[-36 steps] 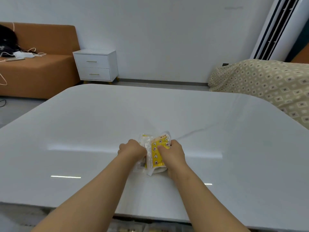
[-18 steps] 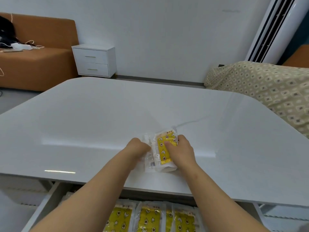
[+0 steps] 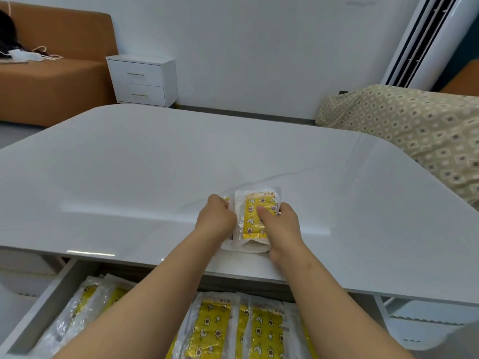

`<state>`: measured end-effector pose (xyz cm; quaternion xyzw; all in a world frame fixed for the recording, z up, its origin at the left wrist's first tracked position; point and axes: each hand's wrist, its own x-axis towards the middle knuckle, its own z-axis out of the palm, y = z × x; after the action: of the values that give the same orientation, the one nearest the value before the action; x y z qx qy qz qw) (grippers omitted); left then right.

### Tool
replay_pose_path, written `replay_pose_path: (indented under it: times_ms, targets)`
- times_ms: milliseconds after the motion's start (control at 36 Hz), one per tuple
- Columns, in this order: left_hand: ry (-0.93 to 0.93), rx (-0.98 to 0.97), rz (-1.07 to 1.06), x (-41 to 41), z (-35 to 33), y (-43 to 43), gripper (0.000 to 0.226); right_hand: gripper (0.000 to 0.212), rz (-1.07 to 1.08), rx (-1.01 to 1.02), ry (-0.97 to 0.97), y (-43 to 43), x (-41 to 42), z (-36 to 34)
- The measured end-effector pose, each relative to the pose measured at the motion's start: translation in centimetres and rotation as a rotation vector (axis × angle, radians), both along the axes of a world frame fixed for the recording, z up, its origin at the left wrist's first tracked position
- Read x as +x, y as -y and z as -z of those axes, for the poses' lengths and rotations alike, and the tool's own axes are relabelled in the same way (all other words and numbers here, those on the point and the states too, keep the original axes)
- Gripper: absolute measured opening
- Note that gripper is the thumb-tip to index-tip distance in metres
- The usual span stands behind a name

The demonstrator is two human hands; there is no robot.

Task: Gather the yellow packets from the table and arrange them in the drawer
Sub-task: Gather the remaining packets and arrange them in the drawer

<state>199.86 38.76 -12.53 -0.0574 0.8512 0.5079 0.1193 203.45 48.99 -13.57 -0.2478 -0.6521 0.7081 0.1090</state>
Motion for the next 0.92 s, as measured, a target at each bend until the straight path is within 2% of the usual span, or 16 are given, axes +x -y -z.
replay_pose_path:
  times_ms: [139, 250, 306, 472, 556, 639, 722, 778, 889, 917]
  targets:
    - [0.065, 0.208, -0.027, 1.2, -0.1, 1.5, 0.044, 0.009, -0.036, -0.140, -0.032, -0.2, 1.9, 0.3]
    - [0.057, 0.297, 0.133, 3.1, -0.3, 3.1, 0.016, 0.007, -0.063, -0.111, -0.070, -0.3, 3.7, 0.6]
    - [0.012, 0.285, 0.167, 4.2, 0.0, 4.0, 0.006, 0.007, -0.100, -0.040, -0.114, -0.3, 4.8, 0.6]
    - [-0.222, 0.196, 0.218, 6.6, 1.3, 5.9, 0.002, 0.013, -0.185, 0.144, -0.208, 0.1, 7.6, 0.6]
    - [-0.295, 0.142, 0.292, 7.6, 2.4, 7.4, 0.037, 0.017, -0.227, 0.154, -0.225, 0.3, 9.2, 1.5]
    - [-0.324, 0.116, 0.359, 8.4, 4.1, 9.3, 0.042, 0.018, -0.336, 0.273, -0.187, 0.3, 10.8, 3.0]
    - [-0.281, -0.006, 0.430, 9.0, 5.3, 10.8, 0.044, 0.020, -0.520, 0.430, -0.046, 0.5, 11.5, 3.7]
    - [-0.229, -0.037, 0.457, 9.0, 5.8, 11.4, 0.045, 0.021, -0.590, 0.430, -0.001, 0.9, 11.4, 3.7]
    - [-0.156, -0.002, 0.410, 8.8, 6.3, 11.6, 0.020, 0.019, -0.539, 0.347, 0.001, 1.7, 11.2, 4.1]
    - [-0.125, 0.016, 0.409, 8.9, 6.4, 11.6, 0.020, 0.019, -0.534, 0.338, 0.006, 1.8, 11.2, 4.3]
